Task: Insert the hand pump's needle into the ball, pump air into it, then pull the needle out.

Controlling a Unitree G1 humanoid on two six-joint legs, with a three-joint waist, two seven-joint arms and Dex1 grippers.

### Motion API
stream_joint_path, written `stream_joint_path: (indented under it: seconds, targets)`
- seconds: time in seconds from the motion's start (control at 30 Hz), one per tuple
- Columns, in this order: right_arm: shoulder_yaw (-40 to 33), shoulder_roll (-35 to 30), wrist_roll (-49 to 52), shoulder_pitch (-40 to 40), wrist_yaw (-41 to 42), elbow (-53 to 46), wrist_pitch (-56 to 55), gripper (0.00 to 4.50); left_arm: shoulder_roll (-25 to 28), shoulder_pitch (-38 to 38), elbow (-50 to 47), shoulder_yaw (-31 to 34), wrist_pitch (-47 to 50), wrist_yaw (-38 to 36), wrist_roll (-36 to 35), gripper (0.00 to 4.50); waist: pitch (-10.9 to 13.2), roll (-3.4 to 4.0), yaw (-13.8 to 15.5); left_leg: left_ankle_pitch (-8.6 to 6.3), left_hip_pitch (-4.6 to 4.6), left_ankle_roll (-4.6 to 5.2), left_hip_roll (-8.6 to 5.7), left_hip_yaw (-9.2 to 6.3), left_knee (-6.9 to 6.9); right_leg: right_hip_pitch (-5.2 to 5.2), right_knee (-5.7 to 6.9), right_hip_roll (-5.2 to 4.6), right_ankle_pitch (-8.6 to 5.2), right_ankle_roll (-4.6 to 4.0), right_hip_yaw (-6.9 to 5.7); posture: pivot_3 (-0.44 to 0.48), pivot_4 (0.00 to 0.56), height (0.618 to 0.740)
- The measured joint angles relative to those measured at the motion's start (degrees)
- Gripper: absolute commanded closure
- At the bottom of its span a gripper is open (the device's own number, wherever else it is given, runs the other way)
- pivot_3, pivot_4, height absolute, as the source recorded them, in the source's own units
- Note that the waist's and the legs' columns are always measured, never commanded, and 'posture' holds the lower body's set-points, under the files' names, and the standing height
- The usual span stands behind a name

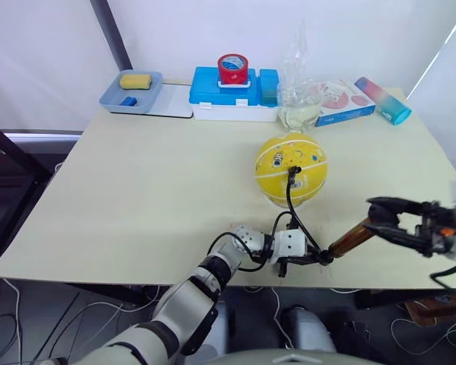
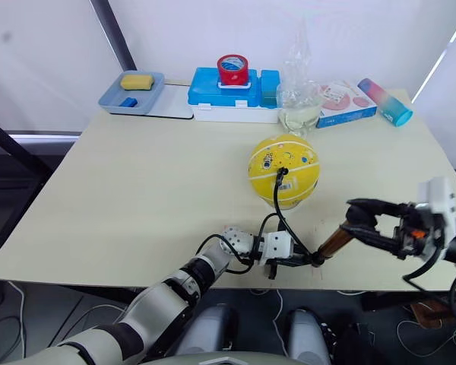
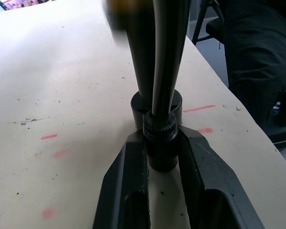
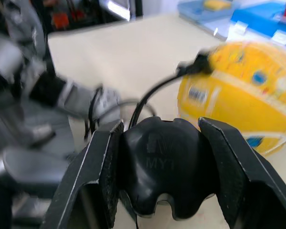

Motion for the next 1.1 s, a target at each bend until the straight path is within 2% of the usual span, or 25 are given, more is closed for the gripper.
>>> stream_joint_path:
  seconds: [0.1, 0.27, 0.37, 0.57, 0.7, 0.8, 0.97, 1.1]
  targets:
    - [3.1, 2.7, -3.2, 0.5, 0.0, 2.3, -5.0, 2.50, 0.0, 0.0, 0.0, -0.1, 0.0, 0.2, 0.0, 4.12, 0.0, 0.01, 0.0, 0.00, 0.00, 0.00, -0.01, 0.03, 0.00, 0.00, 0.00, -0.03, 0.01, 0.00, 0.02, 0.000, 0.150, 0.739]
    - [2.8, 2.5, -2.4, 0.6, 1.0, 2.2, -6.6, 2.50, 0.0, 0.0, 0.0, -0.2, 0.0, 0.4, 0.0, 4.12, 0.0, 0.03, 0.0, -0.01, 0.02, -0.03, 0.01, 0.00, 0.00, 0.01, 0.01, -0.02, 0.01, -0.01, 0.01, 0.000, 0.150, 0.739]
    - [-1.4, -0.7, 2.0, 0.8, 2.9, 2.1, -3.0, 2.50, -0.3, -0.1, -0.2, -0.3, -0.2, 0.3, 0.0, 4.12, 0.1, 0.31, 0.1, 0.00, -0.02, 0.00, -0.06, 0.05, 0.00, -0.01, 0.01, -0.12, 0.14, -0.22, 0.02, 0.000, 0.150, 0.739]
    - [-9.5, -5.9, 11.2, -0.9, 3.9, 0.8, 5.4, 2.50, -0.3, -0.1, -0.2, -0.3, -0.3, 0.3, 0.0, 4.12, 0.1, 0.37, 0.1, -0.01, -0.05, -0.01, -0.08, 0.04, 0.00, -0.01, -0.02, -0.14, 0.14, -0.22, 0.00, 0.000, 0.150, 0.739]
    - [-15.8, -11.1, 18.6, -5.0, 3.9, 0.7, 13.0, 2.50, -0.2, -0.1, -0.2, -0.3, -0.3, 0.3, 0.0, 4.12, 0.1, 0.37, 0.1, -0.01, -0.03, -0.02, -0.04, 0.01, 0.00, -0.01, -0.02, -0.08, 0.10, -0.15, -0.01, 0.000, 0.150, 0.739]
    - [-17.4, -12.4, 21.4, -7.2, 2.8, 0.6, 16.6, 2.50, -0.1, 0.0, -0.2, -0.3, -0.3, 0.3, 0.0, 4.12, 0.1, 0.37, 0.1, 0.00, -0.05, 0.00, -0.05, 0.03, -0.01, -0.02, -0.02, -0.10, 0.10, -0.16, -0.01, 0.000, 0.150, 0.739]
    - [-17.1, -12.3, 20.4, -7.9, 2.2, -0.3, 17.8, 2.50, -0.1, 0.0, -0.1, -0.3, -0.3, 0.2, 0.0, 4.12, 0.1, 0.33, 0.1, 0.01, -0.06, 0.02, -0.05, 0.03, -0.01, -0.02, -0.03, -0.08, 0.13, -0.21, -0.01, 0.000, 0.150, 0.739]
    - [-11.6, -7.2, 14.5, -5.3, 1.6, -1.6, 13.4, 2.50, 0.1, 0.1, -0.1, -0.3, -0.3, 0.3, 0.0, 4.12, 0.0, 0.14, 0.1, 0.01, -0.02, 0.01, 0.02, 0.01, -0.01, -0.01, -0.02, -0.01, 0.01, -0.01, 0.00, 0.000, 0.150, 0.739]
